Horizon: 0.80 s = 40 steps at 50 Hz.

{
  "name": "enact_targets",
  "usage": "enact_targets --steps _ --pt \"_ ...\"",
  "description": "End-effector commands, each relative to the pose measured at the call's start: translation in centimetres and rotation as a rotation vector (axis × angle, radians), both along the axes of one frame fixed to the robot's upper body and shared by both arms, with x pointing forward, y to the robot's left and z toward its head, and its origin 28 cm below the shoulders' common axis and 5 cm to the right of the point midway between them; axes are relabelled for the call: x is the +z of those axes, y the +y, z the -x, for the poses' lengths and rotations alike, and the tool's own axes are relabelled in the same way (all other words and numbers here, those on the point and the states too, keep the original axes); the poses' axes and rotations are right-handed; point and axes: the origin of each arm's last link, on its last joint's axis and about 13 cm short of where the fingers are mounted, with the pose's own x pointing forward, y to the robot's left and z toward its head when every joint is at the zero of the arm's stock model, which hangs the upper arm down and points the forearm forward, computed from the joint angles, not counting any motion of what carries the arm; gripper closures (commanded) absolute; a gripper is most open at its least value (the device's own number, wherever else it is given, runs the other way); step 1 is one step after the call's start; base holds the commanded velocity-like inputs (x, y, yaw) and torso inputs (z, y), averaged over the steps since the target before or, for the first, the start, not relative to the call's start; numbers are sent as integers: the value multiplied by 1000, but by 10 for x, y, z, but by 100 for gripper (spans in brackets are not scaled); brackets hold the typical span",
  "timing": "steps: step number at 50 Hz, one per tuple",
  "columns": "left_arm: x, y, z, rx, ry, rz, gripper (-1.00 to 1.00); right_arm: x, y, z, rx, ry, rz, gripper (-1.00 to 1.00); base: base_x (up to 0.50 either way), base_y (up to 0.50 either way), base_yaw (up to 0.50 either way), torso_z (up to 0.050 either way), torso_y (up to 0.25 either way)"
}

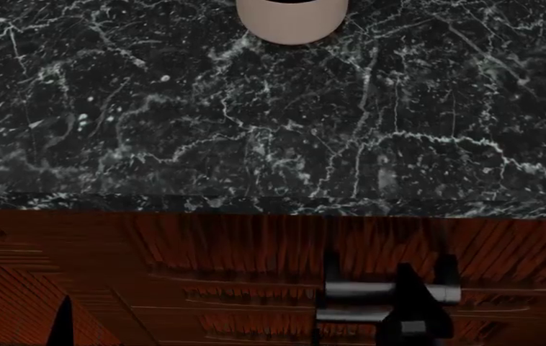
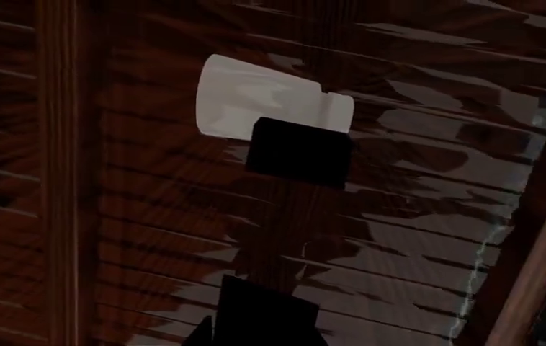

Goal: Open the right drawer.

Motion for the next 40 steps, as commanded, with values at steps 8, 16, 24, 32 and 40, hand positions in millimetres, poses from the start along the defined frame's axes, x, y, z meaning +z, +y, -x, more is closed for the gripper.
enact_targets --steps 8,16,24,32,40 --pt "-1 0 0 -2 -9 13 -100 13 19 28 85 -99 42 100 0 3 3 0 0" --pt "-1 0 0 0 -10 12 -100 12 17 35 83 -105 51 100 -1 3 3 0 3" --pt "4 -2 11 -3 -5 26 -100 14 16 41 89 -112 61 100 -1 3 3 2 1" --pt "5 -1 22 -4 -7 29 -100 17 17 46 87 -117 63 100 0 3 3 1 3" --pt "10 -2 27 -2 -7 34 -100 19 18 48 97 -121 72 100 -1 3 3 1 4"
